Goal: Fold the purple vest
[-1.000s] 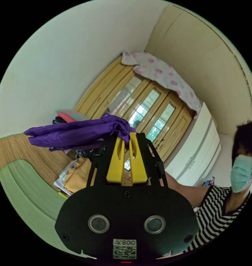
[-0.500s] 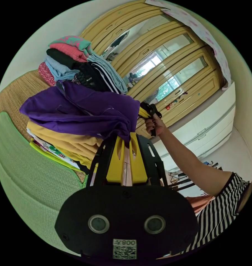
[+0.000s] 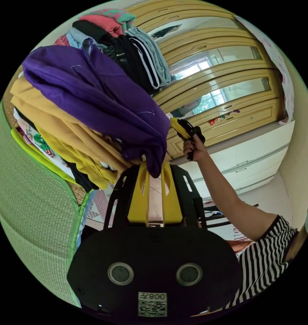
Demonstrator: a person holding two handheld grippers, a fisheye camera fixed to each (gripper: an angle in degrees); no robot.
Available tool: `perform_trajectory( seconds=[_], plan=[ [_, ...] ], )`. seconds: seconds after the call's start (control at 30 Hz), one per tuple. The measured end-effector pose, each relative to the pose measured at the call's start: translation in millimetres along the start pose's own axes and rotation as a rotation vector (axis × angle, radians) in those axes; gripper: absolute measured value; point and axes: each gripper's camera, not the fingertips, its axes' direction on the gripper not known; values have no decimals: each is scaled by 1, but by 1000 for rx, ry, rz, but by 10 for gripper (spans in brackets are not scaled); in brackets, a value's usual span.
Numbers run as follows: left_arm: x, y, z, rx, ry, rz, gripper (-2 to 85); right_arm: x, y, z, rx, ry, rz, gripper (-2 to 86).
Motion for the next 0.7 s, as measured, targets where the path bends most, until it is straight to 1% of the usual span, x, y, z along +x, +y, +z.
perform_trajectory(
  seconds=[0.1,0.17,0.2,0.27,0.33,0.43,0.5,0.57,0.63,0.7],
  plan=[
    [4,15,-12,11,11,14,61,-56,18,22,-37,71,-144,1],
    [8,27,-25,36,-1,22,49,-98,33,60,-99,135,-254,0],
    [10,29,-29,45,-6,26,46,-106,35,69,-107,154,-275,0],
    [17,30,-44,95,-17,36,32,-133,40,111,-157,263,-350,0],
    [24,23,-55,146,-38,65,22,-146,39,139,-182,360,-371,0],
    [30,-1,-68,204,-134,82,9,-160,36,172,-194,461,-390,1],
    [22,-21,-68,204,-225,70,6,-164,32,189,-202,509,-379,1],
    [0,-49,-57,121,-395,8,3,-169,24,207,-213,539,-360,1],
    [-18,-67,-49,48,-482,-26,2,-176,15,212,-199,537,-344,1],
    [-28,-76,-49,34,-491,-35,2,-185,3,212,-186,509,-328,1]
  ],
)
